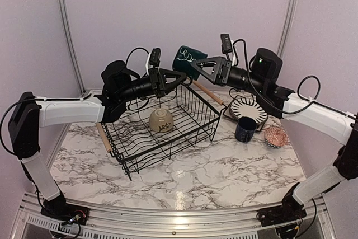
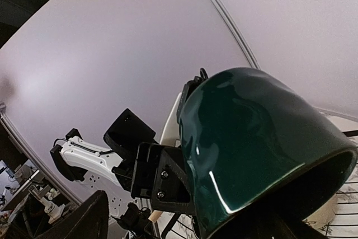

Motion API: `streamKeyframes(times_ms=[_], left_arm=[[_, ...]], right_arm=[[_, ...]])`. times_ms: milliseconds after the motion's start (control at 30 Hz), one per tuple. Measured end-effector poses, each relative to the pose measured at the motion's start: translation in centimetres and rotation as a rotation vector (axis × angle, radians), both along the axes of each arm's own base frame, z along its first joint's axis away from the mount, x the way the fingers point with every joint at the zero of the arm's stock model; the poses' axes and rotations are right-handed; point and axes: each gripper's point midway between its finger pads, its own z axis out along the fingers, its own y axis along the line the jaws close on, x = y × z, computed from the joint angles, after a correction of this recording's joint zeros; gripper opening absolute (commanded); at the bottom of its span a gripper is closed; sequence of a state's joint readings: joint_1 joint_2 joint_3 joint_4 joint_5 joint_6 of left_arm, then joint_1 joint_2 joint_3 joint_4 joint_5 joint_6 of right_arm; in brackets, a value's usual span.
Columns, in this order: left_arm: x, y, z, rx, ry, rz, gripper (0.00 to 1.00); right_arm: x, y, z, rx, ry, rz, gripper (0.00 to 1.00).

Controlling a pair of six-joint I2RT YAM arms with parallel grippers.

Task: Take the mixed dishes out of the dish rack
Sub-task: Pass from the left arm to the right

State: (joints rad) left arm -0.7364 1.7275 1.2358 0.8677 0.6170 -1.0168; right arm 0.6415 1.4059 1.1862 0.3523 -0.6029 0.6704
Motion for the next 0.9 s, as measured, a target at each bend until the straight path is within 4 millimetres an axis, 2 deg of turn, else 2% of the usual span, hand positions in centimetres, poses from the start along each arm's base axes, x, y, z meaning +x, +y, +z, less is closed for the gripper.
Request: streamKeyframes(times_ms=[133,233,467,667,900], left_arm=[[0.0,-0.2,-0.5,0.002,0.031,-0.018,0.0],[-0.4,-0.4,-0.3,-0.004,0.032,-0.033,0.0],[-1.0,-1.0,-0.7,-0.005,0.044,-0.065,0.0],[-1.6,-1.3,-0.2,-0.017,0.028,-0.09,0.0],[-2.3,-2.3,0.5,-0.034,0.006,-0.129,0.0]], right_arm=[[-0.1,-0.1,0.9,0.03,-0.021,0.003,0.75],[-0.1,-0.1,1.2,0.041,-0.031,0.002,0.67],[0.4,-0.2,1.4,0.058,-0.024,-0.022,0.51],[0.8,-0.3,1.6,0.069,-0.024,-0.048,0.38],[0.5,-0.4,2.4,0.101,-0.022,-0.03,0.13]])
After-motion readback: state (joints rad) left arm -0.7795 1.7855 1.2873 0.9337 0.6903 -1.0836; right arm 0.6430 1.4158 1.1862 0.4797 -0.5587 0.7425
